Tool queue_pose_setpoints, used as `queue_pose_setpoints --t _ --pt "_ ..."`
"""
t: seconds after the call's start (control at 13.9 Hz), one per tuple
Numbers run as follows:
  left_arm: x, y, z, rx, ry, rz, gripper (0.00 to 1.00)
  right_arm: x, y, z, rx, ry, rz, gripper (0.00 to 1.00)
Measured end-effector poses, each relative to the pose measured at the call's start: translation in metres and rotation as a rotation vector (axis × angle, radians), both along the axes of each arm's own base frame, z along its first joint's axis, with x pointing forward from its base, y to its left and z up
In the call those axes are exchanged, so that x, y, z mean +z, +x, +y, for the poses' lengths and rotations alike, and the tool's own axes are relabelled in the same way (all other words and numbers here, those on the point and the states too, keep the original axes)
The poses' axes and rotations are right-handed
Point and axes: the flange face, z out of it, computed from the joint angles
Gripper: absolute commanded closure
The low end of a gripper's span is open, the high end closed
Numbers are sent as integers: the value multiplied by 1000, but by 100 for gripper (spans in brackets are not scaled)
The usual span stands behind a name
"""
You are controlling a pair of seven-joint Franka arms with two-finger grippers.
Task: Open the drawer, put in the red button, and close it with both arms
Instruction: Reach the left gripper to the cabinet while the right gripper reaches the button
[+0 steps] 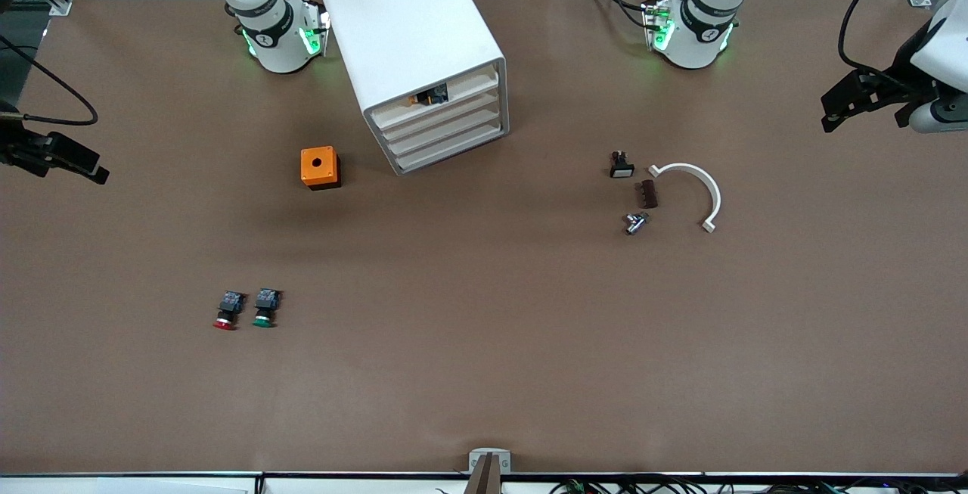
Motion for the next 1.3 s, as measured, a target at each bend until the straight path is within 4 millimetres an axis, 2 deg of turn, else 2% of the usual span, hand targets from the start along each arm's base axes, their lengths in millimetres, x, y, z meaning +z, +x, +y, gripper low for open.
queue_pose_setpoints --t 0.36,0.58,0.79,0.94,1.08,1.3 --pt "-1 1 0 1 0 1 0 0 0 0 0 -1 0 0" --pt "-12 12 0 1 -1 22 0 0 0 0 0 -1 0 0" --pt "-52 34 -3 -3 0 95 0 0 0 -1 1 -6 0 0" --pt "-84 48 -15 -11 -10 151 0 0 0 -2 2 -23 2 0" --pt "-115 60 -38 41 -45 204 0 -2 0 -3 2 -28 7 1" --pt "-158 69 -91 180 -37 273 0 -17 6 -3 4 -27 29 1"
